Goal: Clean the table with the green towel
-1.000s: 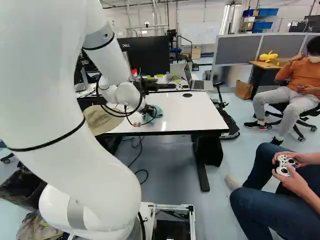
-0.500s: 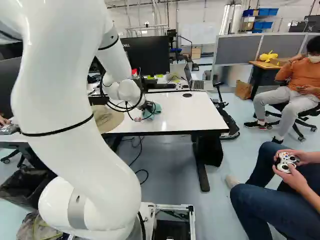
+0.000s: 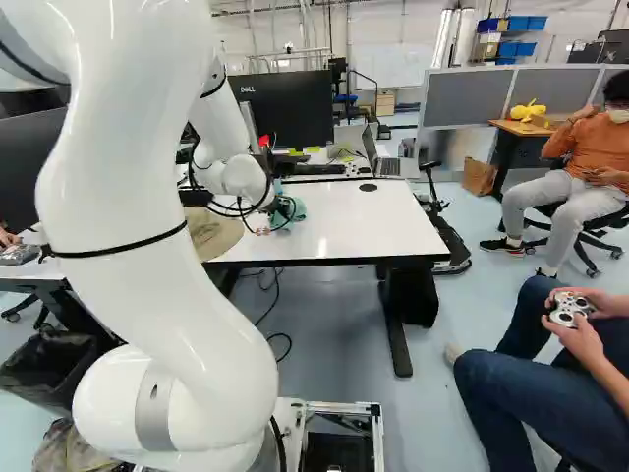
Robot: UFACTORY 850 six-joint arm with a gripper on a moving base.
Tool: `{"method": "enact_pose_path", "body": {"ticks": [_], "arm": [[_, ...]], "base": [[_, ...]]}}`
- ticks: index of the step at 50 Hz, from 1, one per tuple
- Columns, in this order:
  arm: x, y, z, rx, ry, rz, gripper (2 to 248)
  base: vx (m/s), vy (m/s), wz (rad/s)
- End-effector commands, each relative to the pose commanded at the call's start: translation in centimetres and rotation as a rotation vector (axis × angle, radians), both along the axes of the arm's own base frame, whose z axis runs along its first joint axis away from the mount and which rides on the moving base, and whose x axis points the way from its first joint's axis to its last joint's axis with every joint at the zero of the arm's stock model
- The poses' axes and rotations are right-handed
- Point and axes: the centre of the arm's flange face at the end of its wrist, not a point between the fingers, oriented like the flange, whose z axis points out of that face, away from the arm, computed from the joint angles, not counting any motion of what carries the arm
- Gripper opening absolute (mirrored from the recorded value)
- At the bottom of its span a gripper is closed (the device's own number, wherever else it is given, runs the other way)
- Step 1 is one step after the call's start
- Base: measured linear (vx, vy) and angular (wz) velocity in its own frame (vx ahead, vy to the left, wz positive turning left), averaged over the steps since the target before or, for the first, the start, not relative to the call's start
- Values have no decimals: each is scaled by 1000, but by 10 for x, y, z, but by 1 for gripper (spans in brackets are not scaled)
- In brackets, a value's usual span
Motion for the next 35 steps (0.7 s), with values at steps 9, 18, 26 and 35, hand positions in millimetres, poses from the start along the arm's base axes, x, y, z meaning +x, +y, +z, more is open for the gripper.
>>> {"method": "enact_pose_path", "body": {"ticks": [9,18,26,35], "arm": [[-1,15,0,0,0,29,62],[-6,29,0,0,0,59,62],[-9,33,0,0,1,68,62],[-10,33,4,1,-6,68,62]], "base": [[0,0,0],[0,0,0],[0,0,0],[0,0,0]]}}
